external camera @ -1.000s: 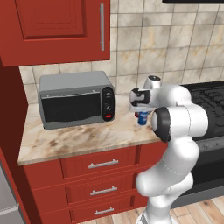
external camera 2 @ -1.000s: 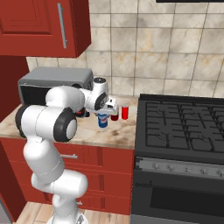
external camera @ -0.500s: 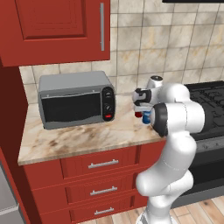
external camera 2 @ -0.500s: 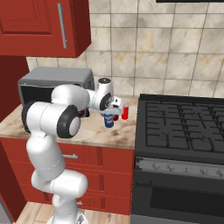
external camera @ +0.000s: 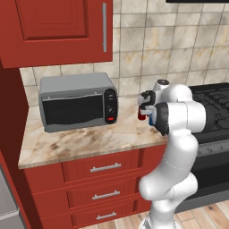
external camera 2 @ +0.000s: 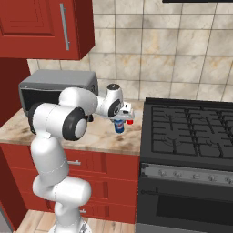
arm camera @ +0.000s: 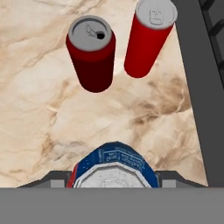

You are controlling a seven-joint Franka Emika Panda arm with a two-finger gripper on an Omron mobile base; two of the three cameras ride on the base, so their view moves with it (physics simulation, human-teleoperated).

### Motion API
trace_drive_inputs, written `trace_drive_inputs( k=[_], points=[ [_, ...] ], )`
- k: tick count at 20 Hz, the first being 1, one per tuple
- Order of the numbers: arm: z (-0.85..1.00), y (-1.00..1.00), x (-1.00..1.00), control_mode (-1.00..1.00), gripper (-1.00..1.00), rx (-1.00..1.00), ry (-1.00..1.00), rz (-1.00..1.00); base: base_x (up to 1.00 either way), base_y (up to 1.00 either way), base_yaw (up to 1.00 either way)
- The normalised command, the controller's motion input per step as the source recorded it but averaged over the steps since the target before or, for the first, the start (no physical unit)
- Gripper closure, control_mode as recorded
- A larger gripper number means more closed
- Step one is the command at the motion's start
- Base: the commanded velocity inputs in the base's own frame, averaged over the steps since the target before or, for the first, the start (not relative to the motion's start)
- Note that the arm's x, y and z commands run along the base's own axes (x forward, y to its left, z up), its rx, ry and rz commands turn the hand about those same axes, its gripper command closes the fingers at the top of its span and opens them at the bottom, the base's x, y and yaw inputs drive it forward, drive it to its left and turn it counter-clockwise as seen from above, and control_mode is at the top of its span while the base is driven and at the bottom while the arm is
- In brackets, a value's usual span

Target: Four empty soda cans are scattered around the kitchen. Gather all the cans and cluster them next to the stove for recycling.

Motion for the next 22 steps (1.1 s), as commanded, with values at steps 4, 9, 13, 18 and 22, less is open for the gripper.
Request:
trace_drive_inputs(
  k=[4, 9, 13, 18, 22],
  points=[
    [-0.10, -0.24, 0.17, -1.00, 1.00, -0.02, -0.04, 0.00, 0.00, 0.00, 0.00],
    [-0.13, -0.16, 0.15, -1.00, 1.00, -0.01, -0.01, 0.00, 0.00, 0.00, 0.00],
    [-0.17, -0.04, 0.09, -1.00, 1.00, -0.02, 0.00, 0.00, 0.00, 0.00, 0.00],
    [-0.17, 0.00, 0.06, -1.00, 1.00, -0.02, 0.00, 0.00, 0.00, 0.00, 0.00],
    [-0.08, 0.00, 0.05, -1.00, 1.00, 0.00, 0.00, 0.00, 0.00, 0.00, 0.00]
  ],
)
